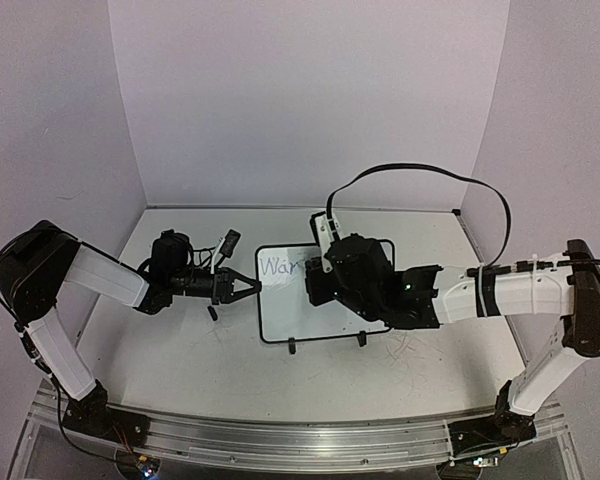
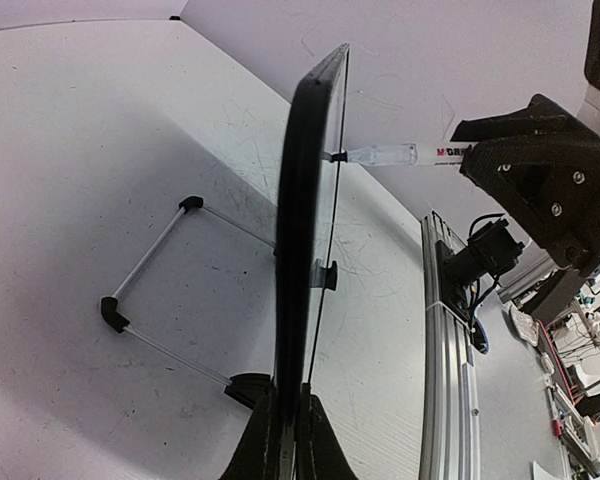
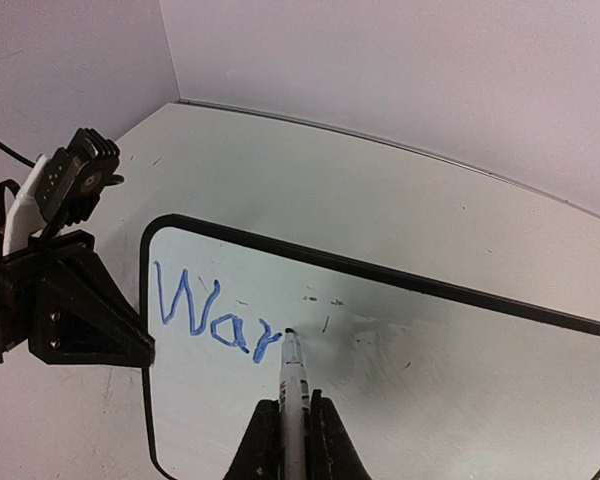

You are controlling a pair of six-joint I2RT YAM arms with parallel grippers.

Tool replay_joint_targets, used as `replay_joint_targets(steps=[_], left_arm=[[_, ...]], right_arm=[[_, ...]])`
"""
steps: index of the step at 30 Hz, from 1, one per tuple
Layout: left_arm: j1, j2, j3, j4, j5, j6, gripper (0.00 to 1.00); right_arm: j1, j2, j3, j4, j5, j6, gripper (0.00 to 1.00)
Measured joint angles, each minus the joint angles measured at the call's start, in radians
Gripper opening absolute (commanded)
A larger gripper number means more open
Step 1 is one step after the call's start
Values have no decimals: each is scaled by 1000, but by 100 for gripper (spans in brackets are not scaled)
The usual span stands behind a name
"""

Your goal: Write a sentence on the whiteboard

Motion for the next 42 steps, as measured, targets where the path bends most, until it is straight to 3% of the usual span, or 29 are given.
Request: replay_joint_targets(steps=[42], left_arm=[[0, 0, 0, 0, -1, 0, 0]], right_arm=[[1, 1, 0, -50, -34, 82, 0]])
